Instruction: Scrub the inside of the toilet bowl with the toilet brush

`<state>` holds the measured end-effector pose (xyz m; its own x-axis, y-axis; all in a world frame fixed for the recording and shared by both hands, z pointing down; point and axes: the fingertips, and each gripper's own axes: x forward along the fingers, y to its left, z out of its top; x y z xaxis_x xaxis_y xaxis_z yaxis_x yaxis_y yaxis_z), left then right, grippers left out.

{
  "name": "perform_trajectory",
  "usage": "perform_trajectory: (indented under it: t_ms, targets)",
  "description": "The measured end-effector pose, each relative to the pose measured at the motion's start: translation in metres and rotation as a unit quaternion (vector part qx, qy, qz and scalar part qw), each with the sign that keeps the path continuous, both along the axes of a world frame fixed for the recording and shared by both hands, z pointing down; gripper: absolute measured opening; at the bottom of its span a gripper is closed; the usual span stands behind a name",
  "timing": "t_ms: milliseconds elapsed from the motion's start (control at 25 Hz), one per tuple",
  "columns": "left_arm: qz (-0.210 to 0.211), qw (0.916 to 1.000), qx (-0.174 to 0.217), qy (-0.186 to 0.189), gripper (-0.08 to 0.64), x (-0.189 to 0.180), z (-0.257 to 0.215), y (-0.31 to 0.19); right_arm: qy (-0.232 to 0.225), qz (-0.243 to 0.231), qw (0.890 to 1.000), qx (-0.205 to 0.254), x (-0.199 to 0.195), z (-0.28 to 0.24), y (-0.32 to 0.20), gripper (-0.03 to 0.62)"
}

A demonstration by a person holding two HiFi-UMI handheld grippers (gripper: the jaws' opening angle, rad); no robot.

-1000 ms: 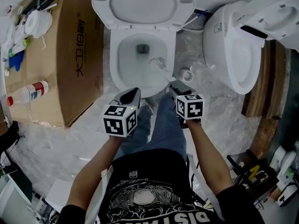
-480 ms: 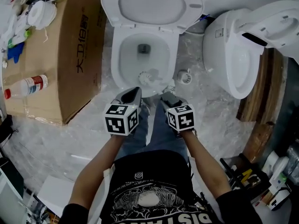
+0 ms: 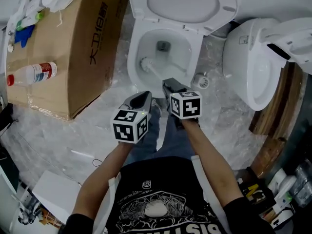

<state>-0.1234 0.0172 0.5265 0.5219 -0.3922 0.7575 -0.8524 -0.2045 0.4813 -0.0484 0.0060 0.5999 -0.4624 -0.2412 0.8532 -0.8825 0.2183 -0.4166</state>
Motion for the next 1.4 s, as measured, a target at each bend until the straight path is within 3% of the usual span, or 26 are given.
perform_trajectory:
  t_ms: [200, 480, 680, 960, 1400]
  targets:
    - [-0.006, 1.0, -0.002, -0.001, -0.009, -0.007, 0.004, 0.0, 0.003, 0.005, 1.0, 0.012, 0.004, -0.001, -0.016, 0.15]
    - [-0.004, 1.0, 0.004, 0.003, -0.009, -0.008, 0.008, -0.008, 0.028, 0.025, 0.999, -0.01, 0.037, 0.011, 0.016, 0.15]
    - [0.005, 0.9998, 0.007, 0.016, -0.009, 0.0, 0.012, -0.01, 0.019, 0.017, 1.0, -0.013, 0.029, 0.021, 0.016, 0.15]
    - [-0.02, 0.9992, 0.023, 0.025, -0.003, -0.004, 0.012, -0.019, 0.012, 0.026, 1.0, 0.01, 0.017, 0.033, -0.012, 0.15]
    - [0.007, 0.9989, 0.037, 0.027, -0.003, 0.014, 0.004, -0.019, 0.015, 0.052, 0.998, 0.045, 0.02, 0.037, -0.073, 0.15]
